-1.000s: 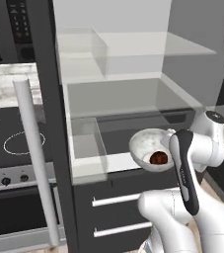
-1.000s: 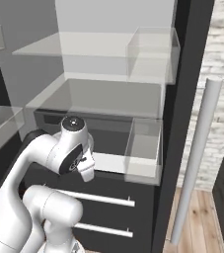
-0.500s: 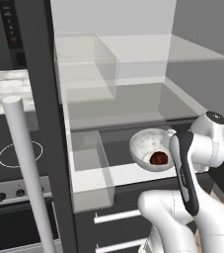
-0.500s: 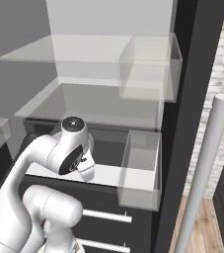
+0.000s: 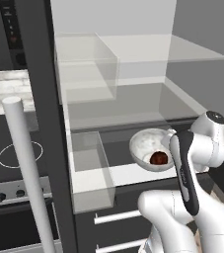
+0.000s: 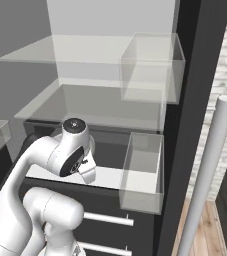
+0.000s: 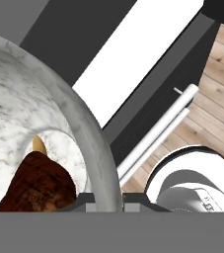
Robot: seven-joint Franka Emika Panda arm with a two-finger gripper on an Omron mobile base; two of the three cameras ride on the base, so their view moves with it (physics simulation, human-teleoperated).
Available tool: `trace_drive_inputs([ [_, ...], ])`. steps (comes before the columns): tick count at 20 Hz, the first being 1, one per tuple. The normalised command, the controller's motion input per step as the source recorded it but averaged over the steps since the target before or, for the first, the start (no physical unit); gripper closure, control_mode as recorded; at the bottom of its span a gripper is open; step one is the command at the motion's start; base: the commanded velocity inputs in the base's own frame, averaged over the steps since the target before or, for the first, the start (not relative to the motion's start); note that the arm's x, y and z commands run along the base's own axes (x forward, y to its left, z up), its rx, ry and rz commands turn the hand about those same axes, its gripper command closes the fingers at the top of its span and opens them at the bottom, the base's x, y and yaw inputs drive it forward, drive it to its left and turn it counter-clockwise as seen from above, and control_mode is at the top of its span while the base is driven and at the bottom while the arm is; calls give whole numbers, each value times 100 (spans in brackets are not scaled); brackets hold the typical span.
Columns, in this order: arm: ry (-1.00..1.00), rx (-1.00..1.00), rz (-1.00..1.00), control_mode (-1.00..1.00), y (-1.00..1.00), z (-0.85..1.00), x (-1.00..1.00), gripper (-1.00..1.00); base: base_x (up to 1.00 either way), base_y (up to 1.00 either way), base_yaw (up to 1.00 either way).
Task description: Place one of the steaks on the plate and the other in the bowl. Then place the bowl in the fridge.
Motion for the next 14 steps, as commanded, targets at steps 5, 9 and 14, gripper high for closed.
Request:
trace_drive_inputs([
  [5, 0, 0, 0, -100, 3, 0, 3, 100, 4, 5, 0],
  [9, -6, 0, -1, -100, 0, 0, 1, 100, 0, 0, 0],
  [14, -6, 6, -23, -100, 3, 26, -4, 100, 0, 0, 0],
])
